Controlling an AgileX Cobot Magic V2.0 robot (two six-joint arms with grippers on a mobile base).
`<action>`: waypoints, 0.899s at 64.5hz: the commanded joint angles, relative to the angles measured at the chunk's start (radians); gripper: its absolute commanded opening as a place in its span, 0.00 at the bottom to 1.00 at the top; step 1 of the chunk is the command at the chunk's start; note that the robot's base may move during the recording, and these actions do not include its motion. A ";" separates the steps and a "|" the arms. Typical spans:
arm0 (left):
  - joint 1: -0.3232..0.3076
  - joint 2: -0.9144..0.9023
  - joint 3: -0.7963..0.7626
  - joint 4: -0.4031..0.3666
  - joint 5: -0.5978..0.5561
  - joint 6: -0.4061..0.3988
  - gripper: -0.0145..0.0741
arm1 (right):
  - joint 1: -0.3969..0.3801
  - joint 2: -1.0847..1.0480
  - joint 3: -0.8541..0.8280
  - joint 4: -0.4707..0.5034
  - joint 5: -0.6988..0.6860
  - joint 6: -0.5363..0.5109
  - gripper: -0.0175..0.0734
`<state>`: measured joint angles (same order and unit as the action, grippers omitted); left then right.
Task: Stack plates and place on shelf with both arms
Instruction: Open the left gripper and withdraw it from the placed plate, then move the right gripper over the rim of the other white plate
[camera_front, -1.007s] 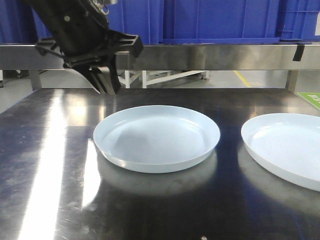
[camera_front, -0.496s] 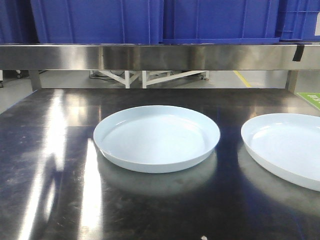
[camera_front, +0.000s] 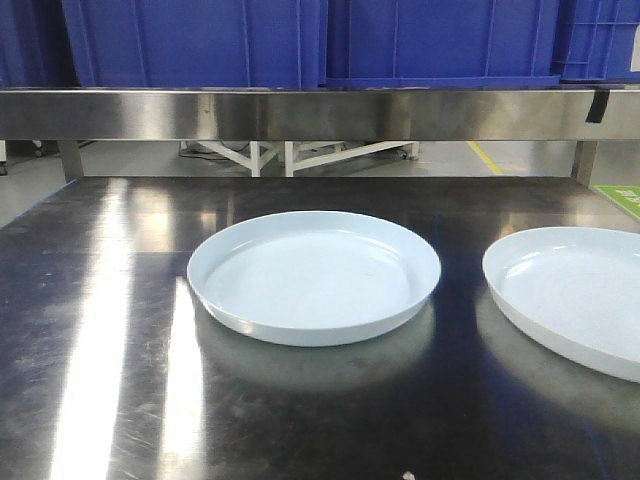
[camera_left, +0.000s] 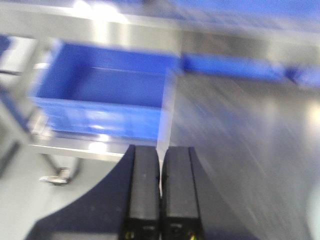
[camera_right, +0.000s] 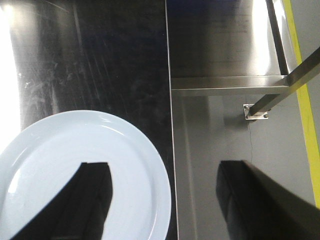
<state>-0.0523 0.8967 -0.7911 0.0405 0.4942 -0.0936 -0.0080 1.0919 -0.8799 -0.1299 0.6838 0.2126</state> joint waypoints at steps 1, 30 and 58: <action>-0.030 -0.109 0.040 -0.007 -0.099 -0.008 0.26 | 0.000 -0.015 -0.027 -0.015 -0.065 -0.012 0.80; -0.033 -0.530 0.323 -0.008 -0.034 -0.008 0.26 | 0.000 -0.015 -0.027 -0.009 -0.065 -0.012 0.80; -0.033 -0.559 0.334 0.005 -0.010 -0.008 0.26 | 0.000 -0.015 -0.027 -0.001 -0.072 -0.012 0.74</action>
<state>-0.0780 0.3312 -0.4298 0.0430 0.5594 -0.0936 -0.0080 1.0919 -0.8799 -0.1239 0.6763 0.2126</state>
